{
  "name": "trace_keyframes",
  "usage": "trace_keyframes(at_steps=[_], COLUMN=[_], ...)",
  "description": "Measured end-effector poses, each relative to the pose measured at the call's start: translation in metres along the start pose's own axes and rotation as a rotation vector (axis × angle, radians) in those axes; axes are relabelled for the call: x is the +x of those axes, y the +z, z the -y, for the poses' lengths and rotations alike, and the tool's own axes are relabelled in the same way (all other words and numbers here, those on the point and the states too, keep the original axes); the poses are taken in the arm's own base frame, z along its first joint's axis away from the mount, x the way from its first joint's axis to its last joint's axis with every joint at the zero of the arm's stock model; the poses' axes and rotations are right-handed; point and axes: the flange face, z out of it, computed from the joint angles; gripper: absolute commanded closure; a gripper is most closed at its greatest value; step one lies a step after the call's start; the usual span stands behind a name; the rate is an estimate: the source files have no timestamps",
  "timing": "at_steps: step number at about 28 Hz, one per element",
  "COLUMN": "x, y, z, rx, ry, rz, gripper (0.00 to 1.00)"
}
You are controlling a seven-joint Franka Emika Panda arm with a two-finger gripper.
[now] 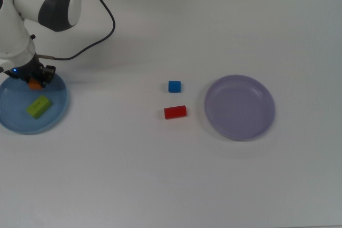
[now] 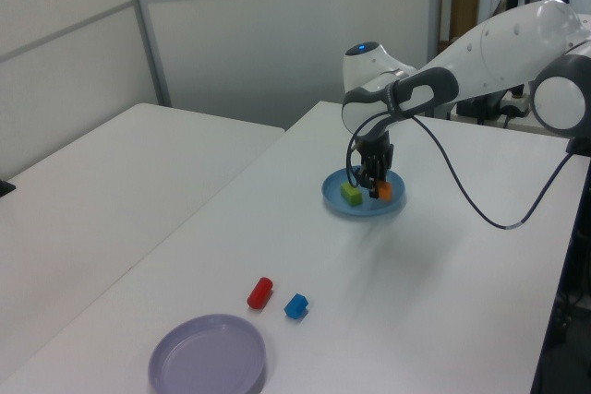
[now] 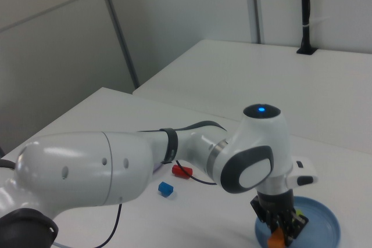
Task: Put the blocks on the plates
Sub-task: 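Carry the orange block onto the light blue plate and release, then raise the gripper and move it down onto the red block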
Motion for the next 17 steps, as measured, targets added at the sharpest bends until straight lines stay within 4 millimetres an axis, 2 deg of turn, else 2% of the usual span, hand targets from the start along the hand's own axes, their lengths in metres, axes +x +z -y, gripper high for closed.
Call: trace_keyframes(at_steps=[2,6,7,8,10,11,17], x=[0.0006,0.0012,0.0016,0.0017,0.0019,0.0021,0.0036], y=[0.0047,0.0046,0.004,0.0036,0.0032,0.0029,0.0005], z=[0.0005,0.0009,0.0009,0.0008,0.0007,0.0007,0.002], rx=[0.009,0.012,0.012,0.012,0.012,0.013,0.012], ry=[0.005,0.008,0.008,0.009,0.009,0.009,0.007], rz=[0.003,0.002,0.0,0.0,-0.002,-0.002,-0.007], gripper=[0.79,0.51,0.47,0.38,0.1,0.0,0.0])
